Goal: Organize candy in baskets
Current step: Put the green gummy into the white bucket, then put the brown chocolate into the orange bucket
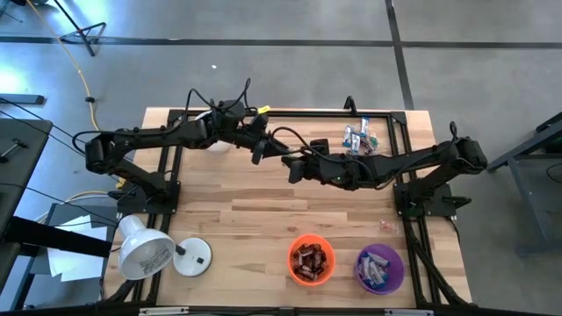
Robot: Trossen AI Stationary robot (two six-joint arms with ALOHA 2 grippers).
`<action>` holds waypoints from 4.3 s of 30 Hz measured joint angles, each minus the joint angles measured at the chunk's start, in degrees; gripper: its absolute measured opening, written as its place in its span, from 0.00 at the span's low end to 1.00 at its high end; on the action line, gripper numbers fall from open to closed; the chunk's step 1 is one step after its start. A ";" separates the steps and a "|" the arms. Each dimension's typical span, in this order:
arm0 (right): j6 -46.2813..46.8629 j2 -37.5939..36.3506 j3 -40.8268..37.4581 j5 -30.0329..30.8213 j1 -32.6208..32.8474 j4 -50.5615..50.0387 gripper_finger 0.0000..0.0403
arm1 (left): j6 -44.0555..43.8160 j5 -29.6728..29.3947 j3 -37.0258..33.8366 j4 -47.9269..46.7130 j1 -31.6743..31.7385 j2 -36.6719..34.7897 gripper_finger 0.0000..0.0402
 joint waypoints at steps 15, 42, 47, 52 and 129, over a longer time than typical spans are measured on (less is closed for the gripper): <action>-3.35 0.00 0.00 1.75 -0.07 -0.07 0.10 | 0.04 3.10 -0.17 2.62 0.04 0.02 0.01; 4.87 -3.52 0.05 -2.15 -0.09 -14.49 0.50 | 18.77 -8.44 -0.20 -27.19 25.27 -7.64 0.00; 9.87 -3.80 0.06 -4.07 0.52 -21.66 0.50 | 26.74 -25.87 -0.20 -46.21 30.23 -11.13 0.00; 13.32 -3.80 0.05 -4.16 0.74 -27.20 0.50 | 29.78 -35.78 -0.20 -53.20 33.17 -12.63 0.00; -54.60 -5.09 -24.66 -31.88 -48.44 -43.11 0.50 | 12.25 -6.23 -0.61 -5.89 24.11 -3.02 0.32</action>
